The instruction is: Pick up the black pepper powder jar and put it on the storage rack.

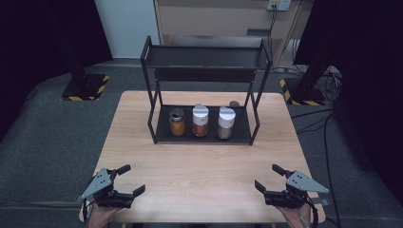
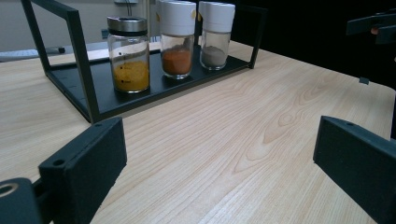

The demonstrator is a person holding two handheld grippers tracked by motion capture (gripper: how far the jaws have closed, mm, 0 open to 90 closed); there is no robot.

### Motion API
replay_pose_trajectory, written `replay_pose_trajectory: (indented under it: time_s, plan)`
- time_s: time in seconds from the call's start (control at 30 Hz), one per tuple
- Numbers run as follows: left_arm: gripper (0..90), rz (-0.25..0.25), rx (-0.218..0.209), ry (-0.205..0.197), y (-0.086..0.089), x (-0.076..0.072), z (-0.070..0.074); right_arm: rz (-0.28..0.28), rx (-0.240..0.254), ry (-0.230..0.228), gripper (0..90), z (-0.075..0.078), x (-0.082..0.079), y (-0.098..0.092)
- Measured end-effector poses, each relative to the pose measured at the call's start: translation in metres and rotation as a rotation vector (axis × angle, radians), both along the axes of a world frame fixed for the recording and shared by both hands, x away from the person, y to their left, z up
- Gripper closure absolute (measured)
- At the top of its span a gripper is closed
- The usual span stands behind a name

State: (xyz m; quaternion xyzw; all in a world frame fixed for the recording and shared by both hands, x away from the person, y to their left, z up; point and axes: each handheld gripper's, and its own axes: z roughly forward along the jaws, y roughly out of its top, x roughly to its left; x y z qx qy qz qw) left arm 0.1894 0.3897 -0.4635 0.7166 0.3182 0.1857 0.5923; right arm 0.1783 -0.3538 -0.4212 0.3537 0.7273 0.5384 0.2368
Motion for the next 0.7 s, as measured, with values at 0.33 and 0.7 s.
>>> replay_pose_trajectory:
  time_s: [0.33, 0.7]
  plan:
    - [1.9, -0.004, -0.012, -0.003, 0.0014, 0.0005, -0.0009, 0.021, -0.022, -0.011, 10.5, -0.0032, -0.0007, 0.001]
    - [1.9, -0.007, -0.007, -0.005, 0.001, 0.0007, -0.0004, 0.018, -0.014, -0.007, 10.3, -0.0043, -0.0003, -0.0004]
